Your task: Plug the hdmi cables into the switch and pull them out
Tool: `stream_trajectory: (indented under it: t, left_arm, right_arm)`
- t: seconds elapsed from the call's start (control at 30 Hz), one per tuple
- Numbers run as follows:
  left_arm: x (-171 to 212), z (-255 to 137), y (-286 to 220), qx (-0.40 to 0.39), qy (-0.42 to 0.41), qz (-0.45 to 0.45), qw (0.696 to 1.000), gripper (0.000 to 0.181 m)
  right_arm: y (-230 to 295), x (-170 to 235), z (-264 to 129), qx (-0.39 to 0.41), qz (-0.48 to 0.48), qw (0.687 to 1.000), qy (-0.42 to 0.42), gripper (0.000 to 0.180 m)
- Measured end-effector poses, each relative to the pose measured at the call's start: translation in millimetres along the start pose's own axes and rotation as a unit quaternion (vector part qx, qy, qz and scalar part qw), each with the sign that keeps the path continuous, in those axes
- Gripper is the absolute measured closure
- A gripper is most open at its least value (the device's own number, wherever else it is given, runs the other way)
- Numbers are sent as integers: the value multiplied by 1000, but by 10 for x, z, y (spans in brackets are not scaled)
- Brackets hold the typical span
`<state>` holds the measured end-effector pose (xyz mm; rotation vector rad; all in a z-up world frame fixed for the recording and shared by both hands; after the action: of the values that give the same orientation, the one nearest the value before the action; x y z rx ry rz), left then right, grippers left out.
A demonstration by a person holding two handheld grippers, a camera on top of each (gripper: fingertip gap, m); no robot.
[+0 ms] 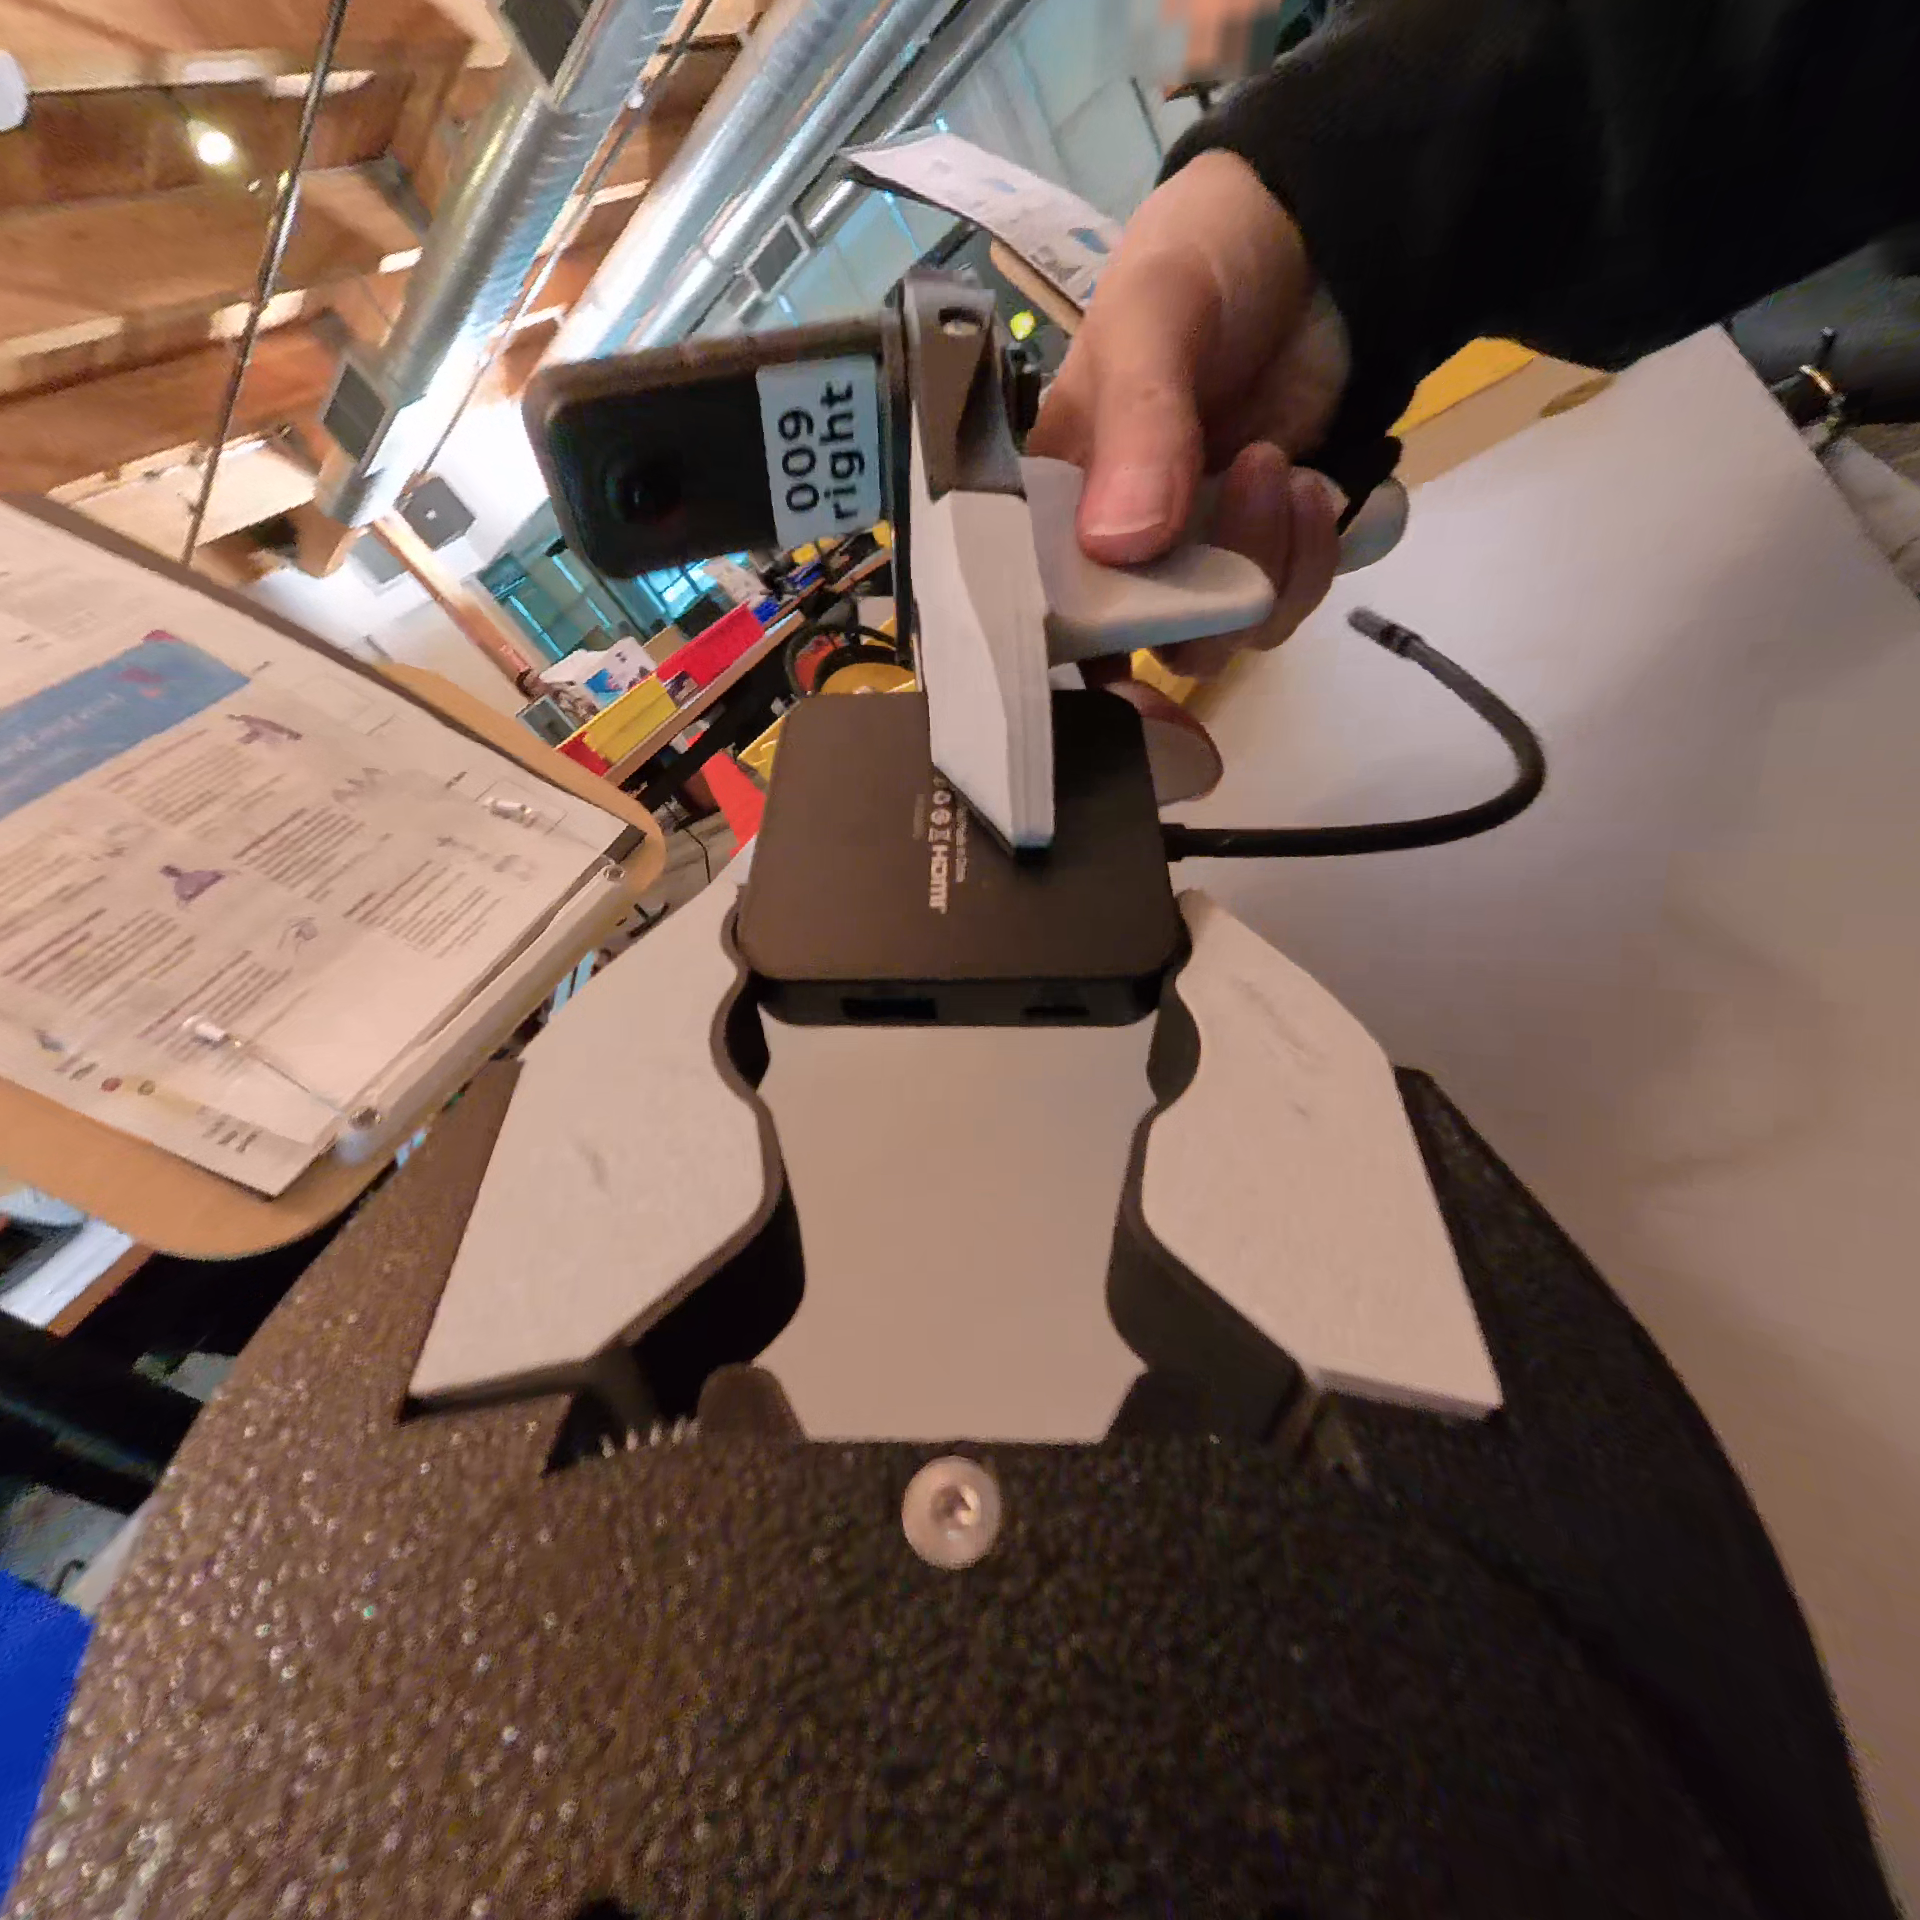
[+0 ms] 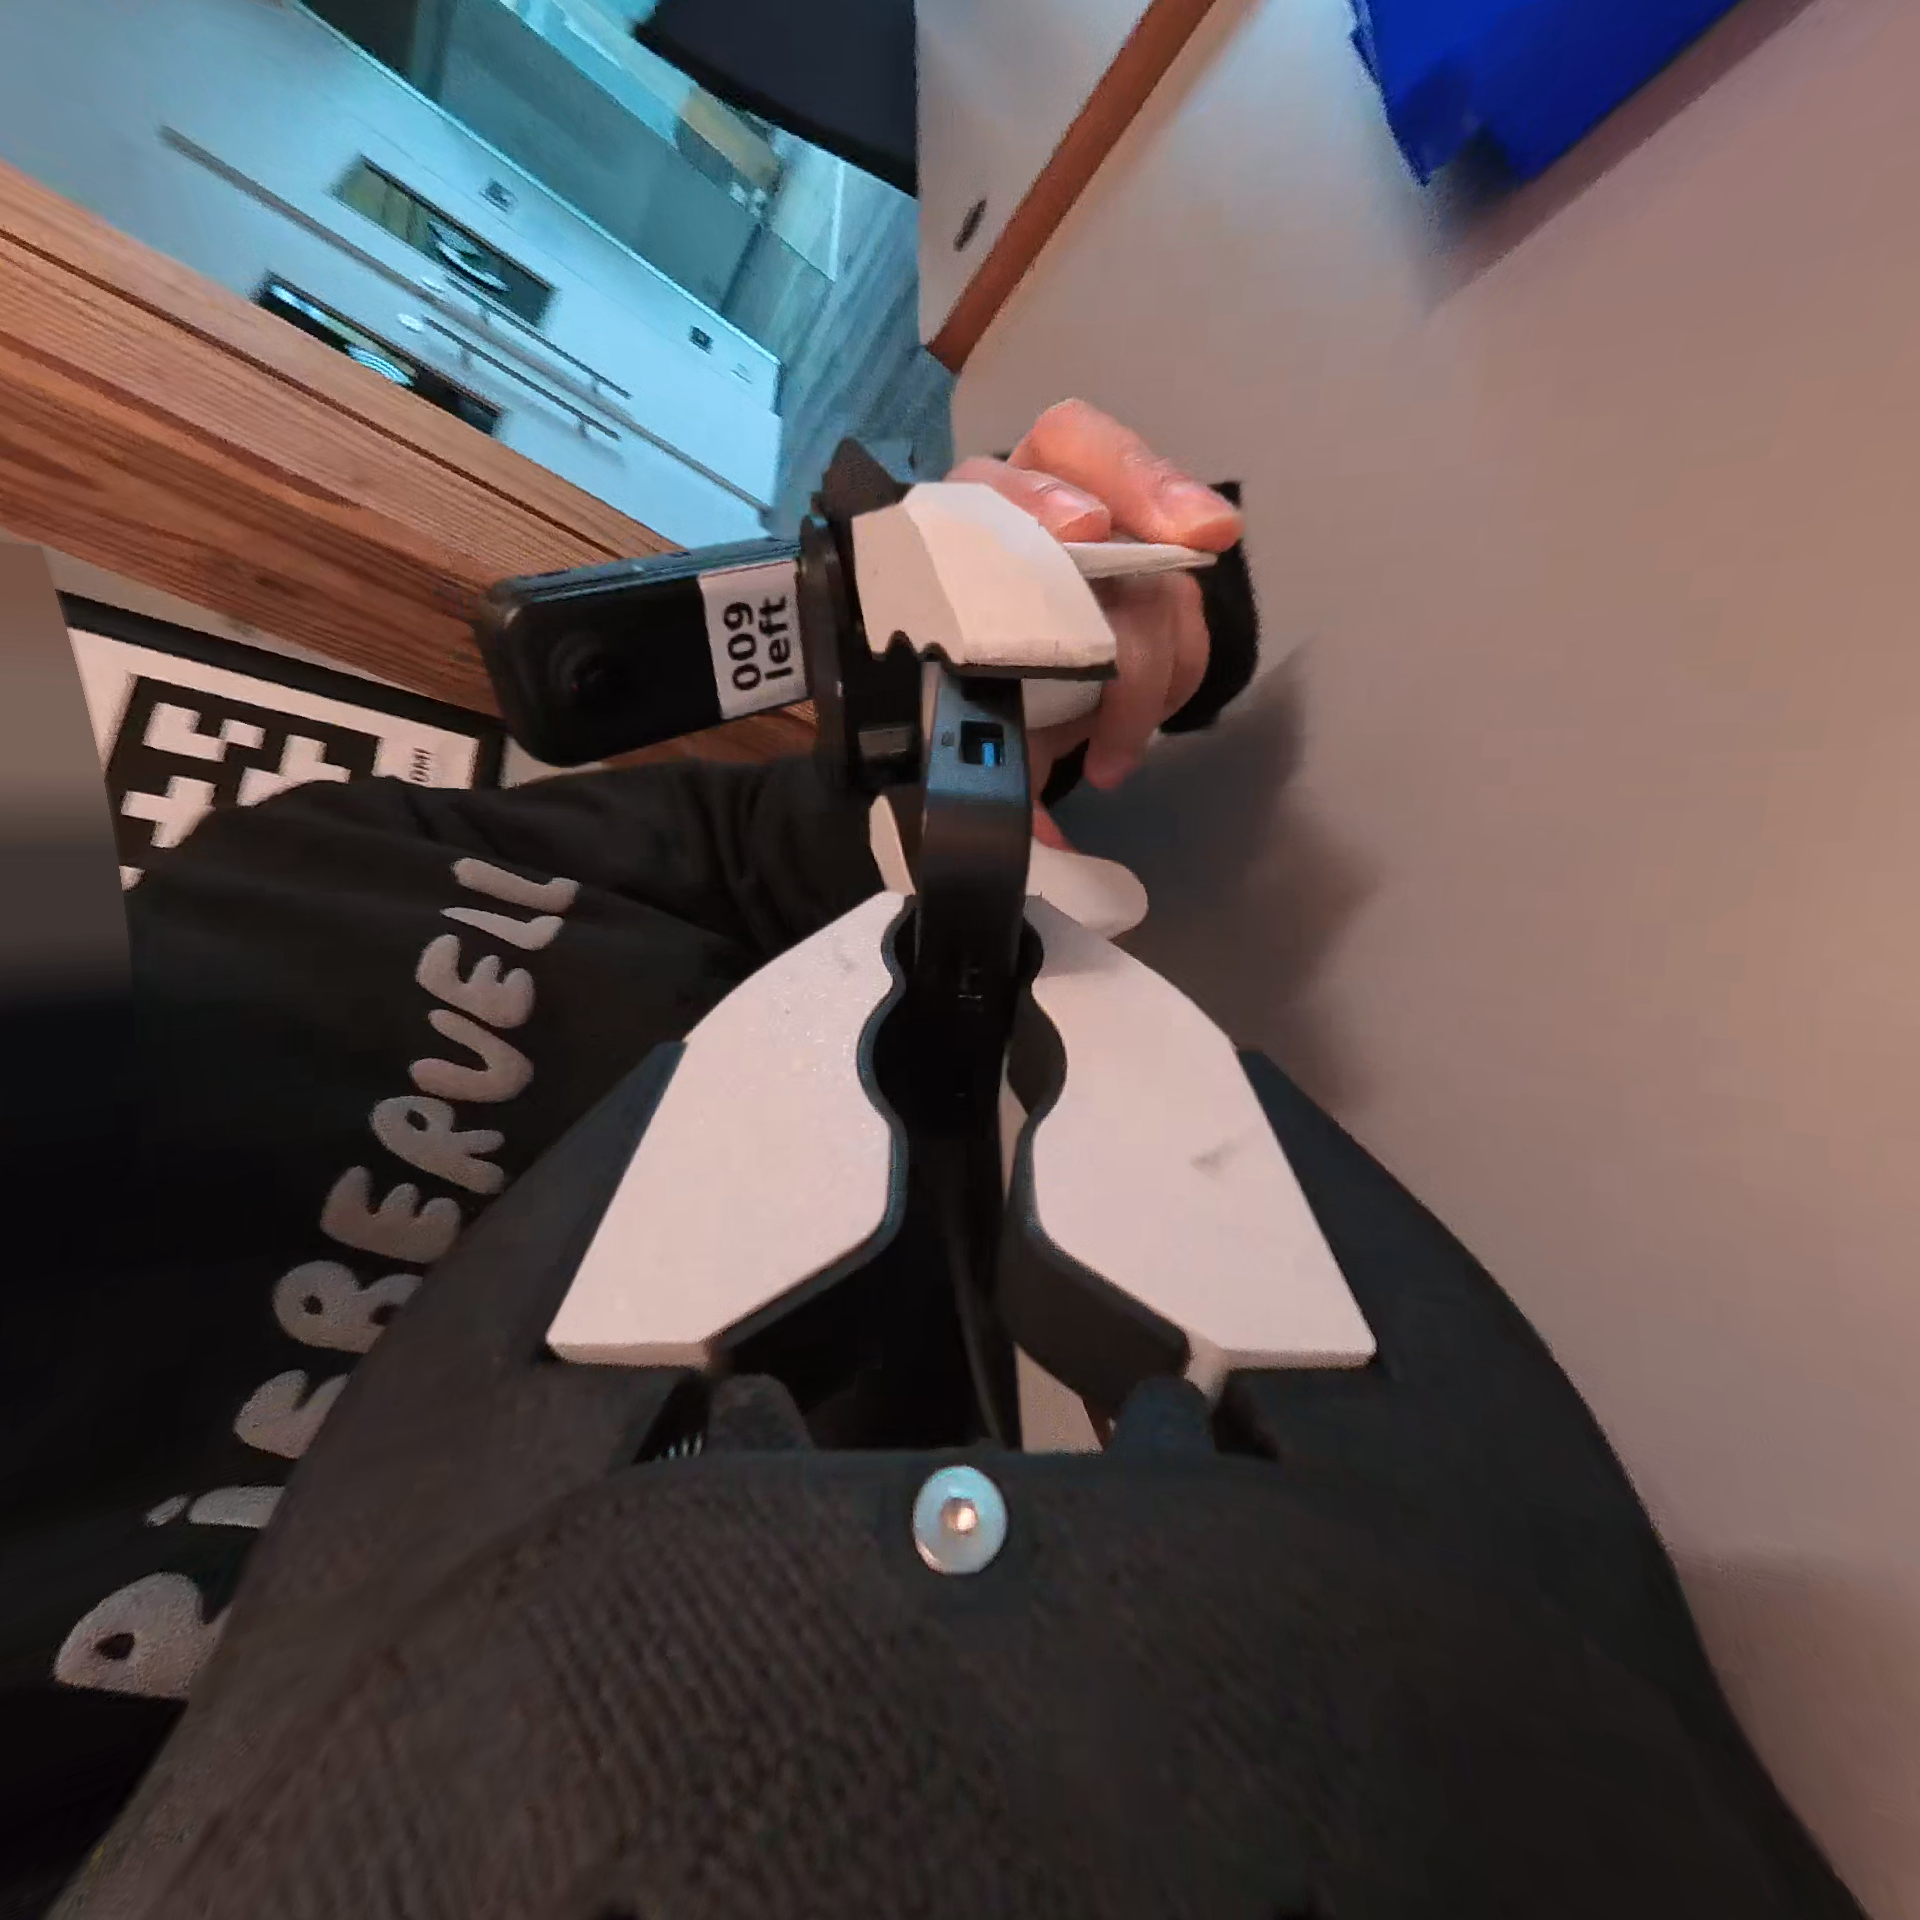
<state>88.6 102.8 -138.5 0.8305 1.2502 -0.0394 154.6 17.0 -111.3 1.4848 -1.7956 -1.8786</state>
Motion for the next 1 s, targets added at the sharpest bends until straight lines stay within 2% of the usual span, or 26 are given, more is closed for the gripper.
stream_trajectory:
  t: [0.07,0.13,0.23,0.3,0.4,0.43,0.5,0.6,0.63,0.7,0.8,0.87,1.0]
  left_arm:
    - [24,24,-17,-11,-3,-34,999,108]
    - [63,30,-35,9,2,-79,997,107]
    - [94,17,-21,35,-5,-142,989,108]
    - [106,13,-2,39,-11,-164,986,111]
    - [146,31,-18,41,-9,-168,985,116]
    - [163,44,-35,44,-5,-166,985,116]
    - [192,69,-74,50,5,-160,986,116]
    - [212,82,-94,53,13,-155,986,117]
    - [213,80,-89,53,11,-158,986,118]
    - [215,73,-69,51,8,-167,985,119]
    - [213,52,-43,50,0,-178,983,125]
    - [210,40,-41,55,-4,-182,982,127]
    - [213,37,-31,60,-4,-189,980,127]
  right_arm:
    - [13,-34,-102,38,-27,998,29,165]
    - [51,-134,-381,105,-50,992,43,165]
    - [151,-398,-1172,261,-100,959,54,165]
    - [216,-596,-1867,410,-147,897,82,165]
    - [283,-831,-2837,582,-210,770,152,165]
    - [253,-863,-3096,614,-213,737,187,165]
    - [106,-821,-3492,644,-166,698,266,165]
    - [-207,-672,-3824,656,-99,629,405,165]
    - [-323,-633,-3852,645,-93,620,438,165]
    - [-557,-630,-3837,631,-97,621,455,165]
    - [-852,-688,-3699,591,-97,666,444,165]
    - [-972,-789,-3654,591,-126,659,448,165]
    - [-1096,-980,-3546,558,-154,712,397,165]
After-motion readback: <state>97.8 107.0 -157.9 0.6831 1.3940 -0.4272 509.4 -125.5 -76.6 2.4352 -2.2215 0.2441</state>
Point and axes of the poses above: each gripper's, where its closed fingertips meet, z out along the fingers, x out of its underside, y = z × x across the jaws, the point moved 7 cm from there along -z, back along the fingers, and after that the axes turned 8 degrees about -x, right-handed, at the moved point
